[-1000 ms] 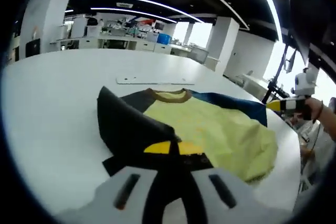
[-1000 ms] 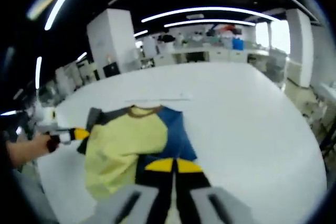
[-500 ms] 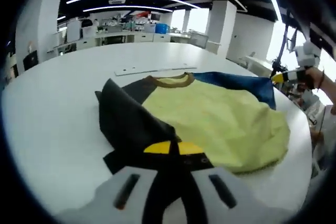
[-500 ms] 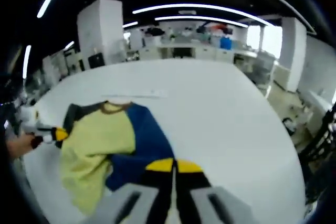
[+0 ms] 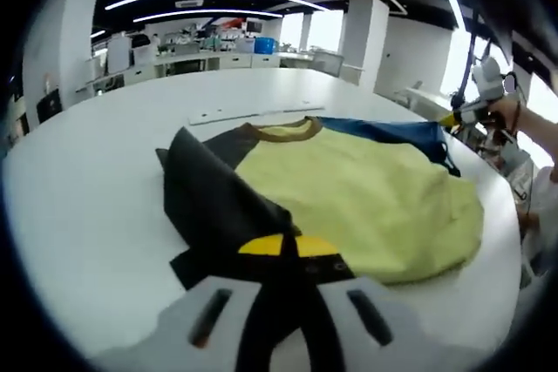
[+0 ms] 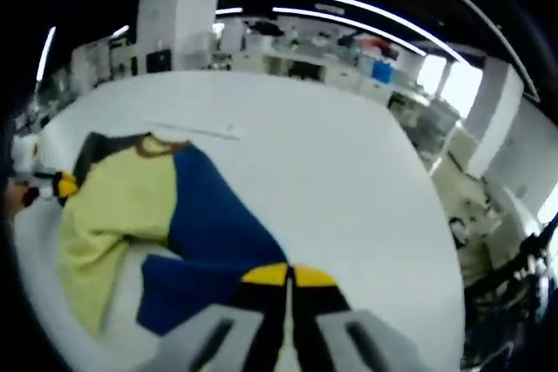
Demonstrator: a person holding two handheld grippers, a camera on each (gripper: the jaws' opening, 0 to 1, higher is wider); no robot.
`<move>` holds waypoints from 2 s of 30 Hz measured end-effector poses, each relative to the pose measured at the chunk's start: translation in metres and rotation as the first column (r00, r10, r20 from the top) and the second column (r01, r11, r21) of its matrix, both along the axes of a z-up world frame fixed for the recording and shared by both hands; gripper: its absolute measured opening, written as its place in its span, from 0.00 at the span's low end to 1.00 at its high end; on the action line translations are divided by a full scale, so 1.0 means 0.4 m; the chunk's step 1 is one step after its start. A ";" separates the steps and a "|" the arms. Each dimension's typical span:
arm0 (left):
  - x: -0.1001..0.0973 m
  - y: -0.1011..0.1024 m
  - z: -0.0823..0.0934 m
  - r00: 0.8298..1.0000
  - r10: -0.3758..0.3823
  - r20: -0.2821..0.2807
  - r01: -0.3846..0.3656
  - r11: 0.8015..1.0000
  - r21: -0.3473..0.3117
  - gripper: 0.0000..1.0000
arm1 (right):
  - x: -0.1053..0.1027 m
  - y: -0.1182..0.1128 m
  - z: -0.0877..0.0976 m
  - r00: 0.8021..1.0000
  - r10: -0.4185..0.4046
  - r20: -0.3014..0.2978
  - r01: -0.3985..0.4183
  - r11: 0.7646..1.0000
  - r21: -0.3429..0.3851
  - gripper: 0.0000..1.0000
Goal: Fold the garment on the visible template until the final outline fits inside the template.
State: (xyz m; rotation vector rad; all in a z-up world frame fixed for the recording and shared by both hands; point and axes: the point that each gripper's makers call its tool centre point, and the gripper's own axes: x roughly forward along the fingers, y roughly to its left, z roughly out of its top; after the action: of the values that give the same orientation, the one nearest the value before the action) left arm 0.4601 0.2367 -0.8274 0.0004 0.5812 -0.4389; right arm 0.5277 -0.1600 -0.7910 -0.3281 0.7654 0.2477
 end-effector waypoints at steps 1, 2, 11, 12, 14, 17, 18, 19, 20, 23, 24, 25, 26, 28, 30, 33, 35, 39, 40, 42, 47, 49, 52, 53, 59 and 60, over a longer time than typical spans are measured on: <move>-0.001 -0.001 0.000 1.000 -0.002 0.000 0.002 1.000 0.000 0.00 | 0.003 -0.002 -0.008 1.000 -0.003 -0.011 0.003 1.000 -0.002 0.00; -0.001 -0.001 0.000 1.000 -0.003 0.001 0.003 1.000 0.002 0.00 | 0.003 -0.008 -0.018 1.000 -0.002 -0.018 0.001 1.000 -0.016 0.00; -0.011 -0.009 0.002 0.999 -0.033 0.008 0.033 0.999 0.016 0.03 | 0.012 -0.020 -0.070 0.998 -0.024 -0.065 0.022 0.999 -0.030 0.00; -0.013 -0.010 0.005 0.999 -0.036 0.012 0.036 0.999 0.018 0.04 | 0.012 -0.017 -0.071 0.997 -0.032 -0.066 0.031 0.999 -0.019 0.00; -0.014 -0.007 0.010 0.999 -0.040 0.016 0.039 0.999 0.033 0.08 | 0.006 0.000 -0.064 0.994 -0.089 -0.063 0.093 0.993 0.066 0.00; -0.018 -0.004 0.024 0.999 -0.043 0.024 0.043 0.999 0.029 0.15 | 0.006 0.005 -0.047 0.992 -0.116 -0.055 0.123 0.984 0.129 0.00; -0.019 -0.002 0.028 0.999 -0.043 0.029 0.042 0.999 0.033 0.18 | 0.006 0.003 -0.046 0.991 -0.121 -0.055 0.127 0.983 0.135 0.01; -0.028 -0.003 0.040 0.998 -0.046 0.034 0.045 0.998 0.036 0.21 | 0.005 0.006 -0.041 0.989 -0.136 -0.053 0.143 0.978 0.154 0.06; -0.033 0.001 0.053 0.998 -0.043 0.042 0.042 0.998 0.037 0.23 | -0.002 0.015 -0.030 0.987 -0.149 -0.059 0.157 0.971 0.179 0.10; -0.037 0.020 0.072 0.998 -0.039 0.057 0.036 0.998 0.044 0.32 | -0.023 0.029 -0.016 0.982 -0.172 -0.073 0.184 0.960 0.212 0.21; -0.040 0.025 0.077 0.998 -0.038 0.058 0.036 0.998 0.047 0.35 | -0.024 0.029 -0.019 0.981 -0.178 -0.078 0.191 0.958 0.214 0.24; -0.039 0.044 0.077 0.998 -0.032 0.059 0.029 0.998 0.049 0.37 | -0.033 0.032 -0.017 0.980 -0.183 -0.084 0.197 0.957 0.215 0.28; -0.044 0.056 0.081 0.998 -0.025 0.060 0.021 0.998 0.053 0.38 | -0.032 0.034 -0.015 0.977 -0.195 -0.088 0.211 0.950 0.229 0.30; -0.053 0.076 0.085 0.999 0.000 0.054 -0.002 0.999 0.051 0.37 | -0.046 0.039 -0.010 0.973 -0.206 -0.100 0.225 0.943 0.246 0.36; -0.057 0.111 0.078 0.998 0.045 0.044 -0.048 0.997 0.063 0.37 | -0.063 0.045 -0.010 0.972 -0.210 -0.107 0.231 0.939 0.256 0.38; -0.060 0.146 0.062 0.996 0.087 0.032 -0.089 0.993 0.079 0.35 | -0.105 0.057 -0.013 0.968 -0.215 -0.126 0.243 0.928 0.281 0.36; -0.064 0.154 0.053 0.994 0.112 0.017 -0.113 0.991 0.075 0.34 | -0.118 0.060 -0.020 0.964 -0.229 -0.139 0.261 0.919 0.295 0.36; -0.072 0.166 0.027 0.987 0.160 -0.006 -0.159 0.986 0.056 0.32 | -0.156 0.071 -0.037 0.958 -0.241 -0.153 0.277 0.913 0.298 0.33; -0.073 0.166 0.022 0.986 0.166 -0.008 -0.165 0.985 0.053 0.32 | -0.173 0.077 -0.040 0.956 -0.249 -0.158 0.286 0.911 0.296 0.33; -0.073 0.167 0.010 0.983 0.182 -0.014 -0.180 0.982 0.061 0.30 | -0.190 0.082 -0.058 0.945 -0.275 -0.178 0.318 0.899 0.302 0.33; -0.080 0.160 -0.013 0.978 0.205 -0.025 -0.203 0.977 0.065 0.25 | -0.214 0.099 -0.093 0.915 -0.339 -0.219 0.396 0.856 0.333 0.34; -0.083 0.156 -0.024 0.979 0.201 -0.037 -0.199 0.978 0.055 0.21 | -0.220 0.117 -0.111 0.909 -0.337 -0.246 0.407 0.847 0.341 0.31; -0.082 0.157 -0.030 0.978 0.205 -0.032 -0.203 0.978 0.056 0.20 | -0.224 0.124 -0.122 0.895 -0.369 -0.250 0.438 0.830 0.344 0.29; -0.082 0.156 -0.025 0.979 0.204 -0.029 -0.202 0.978 0.060 0.19 | -0.217 0.122 -0.117 0.897 -0.378 -0.229 0.437 0.832 0.341 0.28; -0.086 0.147 -0.022 0.981 0.196 -0.016 -0.193 0.976 0.104 0.18 | -0.218 0.111 -0.124 0.900 -0.389 -0.197 0.432 0.855 0.285 0.14; -0.086 0.142 -0.020 0.982 0.191 -0.009 -0.188 0.974 0.123 0.17 | -0.222 0.115 -0.123 0.901 -0.391 -0.191 0.431 0.858 0.280 0.13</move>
State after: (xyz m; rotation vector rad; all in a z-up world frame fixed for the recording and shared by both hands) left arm 0.4257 0.2935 -0.8355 0.0565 0.6215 -0.2176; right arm 0.4390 -0.1141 -0.8401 0.1630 0.8882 -0.0191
